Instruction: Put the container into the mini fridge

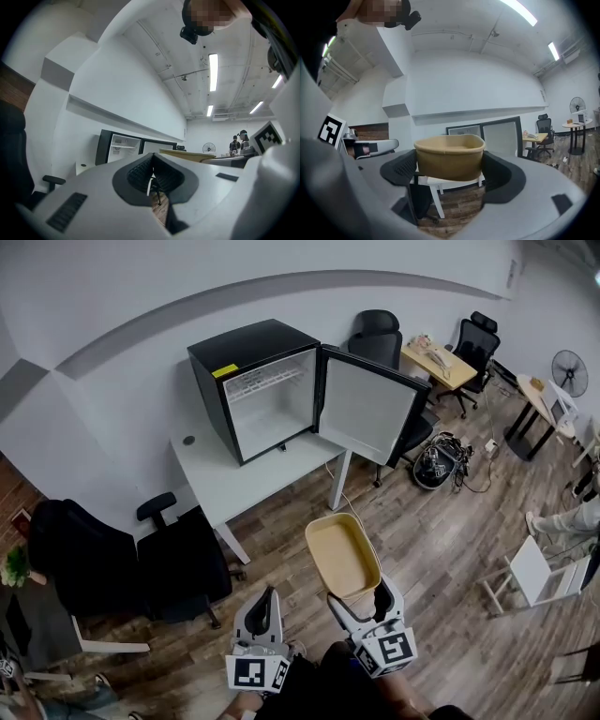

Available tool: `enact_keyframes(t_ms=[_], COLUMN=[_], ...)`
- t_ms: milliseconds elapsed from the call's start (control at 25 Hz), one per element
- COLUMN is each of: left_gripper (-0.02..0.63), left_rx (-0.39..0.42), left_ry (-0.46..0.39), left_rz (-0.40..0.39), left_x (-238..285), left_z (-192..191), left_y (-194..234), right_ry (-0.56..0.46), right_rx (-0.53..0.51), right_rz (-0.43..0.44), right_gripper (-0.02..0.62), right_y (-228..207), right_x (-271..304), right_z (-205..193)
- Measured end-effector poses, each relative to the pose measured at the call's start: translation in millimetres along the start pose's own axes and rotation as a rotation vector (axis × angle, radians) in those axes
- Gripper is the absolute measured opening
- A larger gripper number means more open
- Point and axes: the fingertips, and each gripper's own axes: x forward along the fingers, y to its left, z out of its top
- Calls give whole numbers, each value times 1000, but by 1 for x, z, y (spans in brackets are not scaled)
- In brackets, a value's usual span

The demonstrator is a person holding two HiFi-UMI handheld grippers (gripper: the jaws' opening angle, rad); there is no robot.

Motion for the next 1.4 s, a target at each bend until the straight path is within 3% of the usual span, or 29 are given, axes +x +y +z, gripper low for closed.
enact_keyframes(t_ms=[440, 720, 1040, 1400], left_gripper=[9, 9, 9, 9], left_rx=[-4, 8, 21, 38], left_ry=[39, 25, -12, -9], left_rz=[16, 69, 155, 212], left_x=[60, 156, 280, 359], left_z=[-20, -27, -10, -5], left_y=[46, 66, 65, 74], right_ry=[29, 26, 32, 28], right_rx=[14, -16, -55, -58], right_rz=[-5, 57, 161, 217], right_gripper=[448, 448, 448, 448], right_y=[-26, -83, -163, -219], right_x=[82, 170, 270, 368], right_z=[-10, 0, 29, 46])
